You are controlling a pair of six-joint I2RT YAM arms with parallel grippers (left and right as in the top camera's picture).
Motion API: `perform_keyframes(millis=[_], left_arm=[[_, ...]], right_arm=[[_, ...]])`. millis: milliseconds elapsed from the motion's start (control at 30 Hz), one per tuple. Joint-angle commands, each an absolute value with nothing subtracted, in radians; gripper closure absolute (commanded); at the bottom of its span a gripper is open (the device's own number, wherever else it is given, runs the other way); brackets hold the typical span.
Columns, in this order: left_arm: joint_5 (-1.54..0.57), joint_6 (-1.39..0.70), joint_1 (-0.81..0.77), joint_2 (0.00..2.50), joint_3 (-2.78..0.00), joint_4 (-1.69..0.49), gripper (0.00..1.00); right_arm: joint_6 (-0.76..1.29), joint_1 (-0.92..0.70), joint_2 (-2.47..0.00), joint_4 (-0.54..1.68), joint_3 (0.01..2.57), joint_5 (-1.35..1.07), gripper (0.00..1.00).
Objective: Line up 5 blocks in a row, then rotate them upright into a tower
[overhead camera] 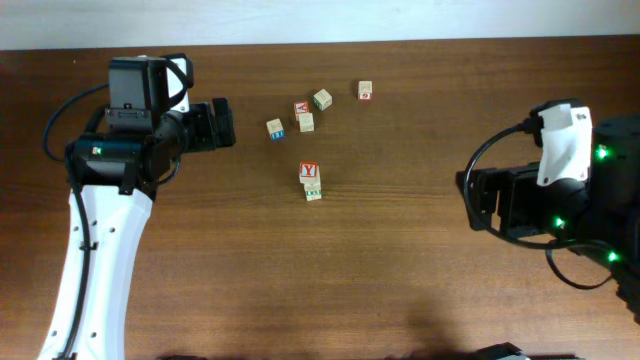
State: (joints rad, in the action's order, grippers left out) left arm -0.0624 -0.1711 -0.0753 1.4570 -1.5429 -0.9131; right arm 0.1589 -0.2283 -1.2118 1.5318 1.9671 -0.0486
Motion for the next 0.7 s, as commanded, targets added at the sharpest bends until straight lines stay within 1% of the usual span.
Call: perform_keyframes(millis=[0,133,233,333,467,667], left_arm=[[-0.052,-0.159,-0.074,1.458,-1.541,-0.912,0.01],[-0.052,-0.159,-0.074,1.458,-1.541,-0.912,0.01],[-0.052,-0.159,-0.074,1.458,-1.541,-0.912,0.01],[-0.052,-0.159,-0.074,1.458,-1.541,-0.912,0.01],[-0.052,-0.159,-0.074,1.458,-1.541,-0.912,0.01],[-0.052,-0.159,-0.074,1.458,-1.541,-0.912,0.01]], right_arm=[[0.144,-0.207,-1.210,1.459,1.972,0.076,0.02],[0.001,-0.144,-1.158,1.311,1.903,-0.032,0.02],[-0.047,-0.097,-1.073,1.207,1.787,-0.086,0.02],[-0.057,-0.034,-0.937,1.066,1.578,-0.098,0.02],[-0.057,0.038,-0.719,0.817,1.214,-0.118,0.02],[-0.056,0.083,-0.389,0.450,0.646,-0.155,0.02]])
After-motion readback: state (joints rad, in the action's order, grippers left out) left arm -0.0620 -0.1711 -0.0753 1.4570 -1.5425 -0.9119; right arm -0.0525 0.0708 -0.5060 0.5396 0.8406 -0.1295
